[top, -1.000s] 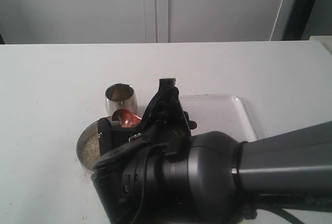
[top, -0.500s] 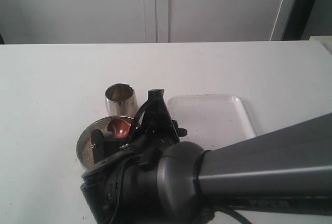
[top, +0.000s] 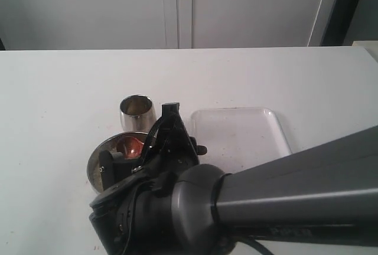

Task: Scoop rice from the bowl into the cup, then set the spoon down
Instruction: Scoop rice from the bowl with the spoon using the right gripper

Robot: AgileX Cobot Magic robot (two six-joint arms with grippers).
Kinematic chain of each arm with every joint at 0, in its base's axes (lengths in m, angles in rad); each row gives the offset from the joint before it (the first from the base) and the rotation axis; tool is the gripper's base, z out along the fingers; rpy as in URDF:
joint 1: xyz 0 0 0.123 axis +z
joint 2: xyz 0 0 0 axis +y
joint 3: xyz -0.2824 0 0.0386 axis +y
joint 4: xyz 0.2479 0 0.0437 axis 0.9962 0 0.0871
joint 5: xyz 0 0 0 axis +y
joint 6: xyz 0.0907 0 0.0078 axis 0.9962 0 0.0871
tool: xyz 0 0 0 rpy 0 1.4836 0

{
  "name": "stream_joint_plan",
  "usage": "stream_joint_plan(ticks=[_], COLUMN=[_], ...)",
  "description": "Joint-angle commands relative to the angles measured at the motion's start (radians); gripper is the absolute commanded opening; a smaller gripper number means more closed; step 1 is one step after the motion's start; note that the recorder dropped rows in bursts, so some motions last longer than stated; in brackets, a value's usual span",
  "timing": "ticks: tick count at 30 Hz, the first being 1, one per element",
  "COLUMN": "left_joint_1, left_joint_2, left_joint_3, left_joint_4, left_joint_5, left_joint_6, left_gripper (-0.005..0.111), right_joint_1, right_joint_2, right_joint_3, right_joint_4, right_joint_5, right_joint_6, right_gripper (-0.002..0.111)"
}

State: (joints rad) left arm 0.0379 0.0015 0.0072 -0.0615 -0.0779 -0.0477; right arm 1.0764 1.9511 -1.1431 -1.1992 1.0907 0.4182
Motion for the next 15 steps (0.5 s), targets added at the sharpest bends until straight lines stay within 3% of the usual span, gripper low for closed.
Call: stream_joint_plan(ticks=[1,10,15], left_joint_1=[-0.004,-0.004,-0.004], left_joint_2=[-0.001,-0.001,-0.001], left_joint_3=[-0.007,-0.007,-0.007], left_joint_4=[-0.005,-0.005,-0.005], left_joint_5=[-0.005,-0.005,-0.005], left_joint_6=[-0.001,-0.001,-0.001], left_gripper=[0.014,0.014,0.014], right_joint_1=[-0.007,-0.009,-0.022], right_joint_2=[0.015,0.014,0.014], right_joint_3=[-0.002,-0.051,-0.144], right_joint_4=[-0.006,0.109,0.294], right_joint_5=[0.000,0.002,0.008], right_joint_6=[0.006,-0.048,-0.184], right_gripper=[0.000,0.000,0.000])
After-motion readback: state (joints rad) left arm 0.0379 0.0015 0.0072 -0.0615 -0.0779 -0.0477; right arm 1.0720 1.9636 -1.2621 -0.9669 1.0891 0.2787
